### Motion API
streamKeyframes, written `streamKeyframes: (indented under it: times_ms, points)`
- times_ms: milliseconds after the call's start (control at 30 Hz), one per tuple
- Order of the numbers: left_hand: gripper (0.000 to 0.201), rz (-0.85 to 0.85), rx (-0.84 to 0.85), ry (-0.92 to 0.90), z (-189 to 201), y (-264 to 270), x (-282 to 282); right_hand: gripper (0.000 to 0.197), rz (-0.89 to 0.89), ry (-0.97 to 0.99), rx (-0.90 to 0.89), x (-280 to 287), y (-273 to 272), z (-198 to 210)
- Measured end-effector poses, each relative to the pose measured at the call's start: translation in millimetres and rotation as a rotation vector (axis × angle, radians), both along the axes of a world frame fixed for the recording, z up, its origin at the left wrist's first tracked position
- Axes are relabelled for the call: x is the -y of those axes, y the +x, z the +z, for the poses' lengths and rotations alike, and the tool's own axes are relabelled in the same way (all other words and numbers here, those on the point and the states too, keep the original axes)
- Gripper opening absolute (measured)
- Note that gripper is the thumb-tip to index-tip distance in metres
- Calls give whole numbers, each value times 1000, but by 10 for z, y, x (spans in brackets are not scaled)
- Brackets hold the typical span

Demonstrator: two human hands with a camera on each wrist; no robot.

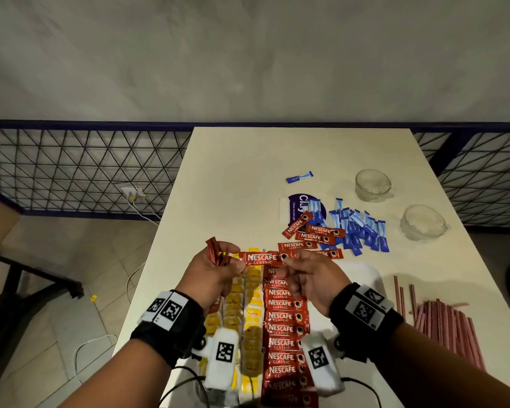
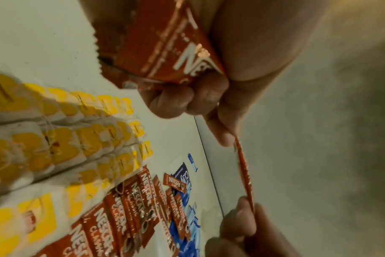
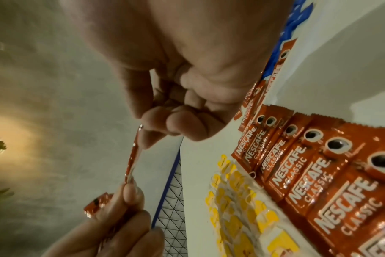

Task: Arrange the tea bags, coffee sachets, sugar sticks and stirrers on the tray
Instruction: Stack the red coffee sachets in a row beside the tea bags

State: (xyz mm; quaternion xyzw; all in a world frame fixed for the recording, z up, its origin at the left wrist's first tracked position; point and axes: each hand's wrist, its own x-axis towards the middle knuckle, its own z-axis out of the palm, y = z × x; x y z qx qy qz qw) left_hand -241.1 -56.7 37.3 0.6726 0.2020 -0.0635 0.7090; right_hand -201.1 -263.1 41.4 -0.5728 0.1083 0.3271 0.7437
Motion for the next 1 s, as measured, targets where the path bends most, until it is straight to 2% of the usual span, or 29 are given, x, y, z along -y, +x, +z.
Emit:
streamKeyframes:
  times_ms: [67,233,333,500,600,800,1000]
  points:
    - [27,-13,0,-5,23,23,-11,14,8,20,-43,22,-4,6]
    - [19,-64,-19,161,64,20,-28,6,-63,-183,80,23,41,-96]
    - [16,-5,-59,235,-4,5,-176,4,-154,-221,-32,146,120,-265]
    - [11,68,-224,483,-436,-183,-580,7,-125,-370,-219,332,102,-624]
    - [9,82,-275,487,-594,-323,-669,11,-97,-397,-279,329,71,-727]
    - [8,86,-281,467,-656,-429,-697,11,-90,-455,-372,255,125,-734]
    - [7,81,-289,466,-654,-449,-697,9,-26,-608,-344,227,141,-767]
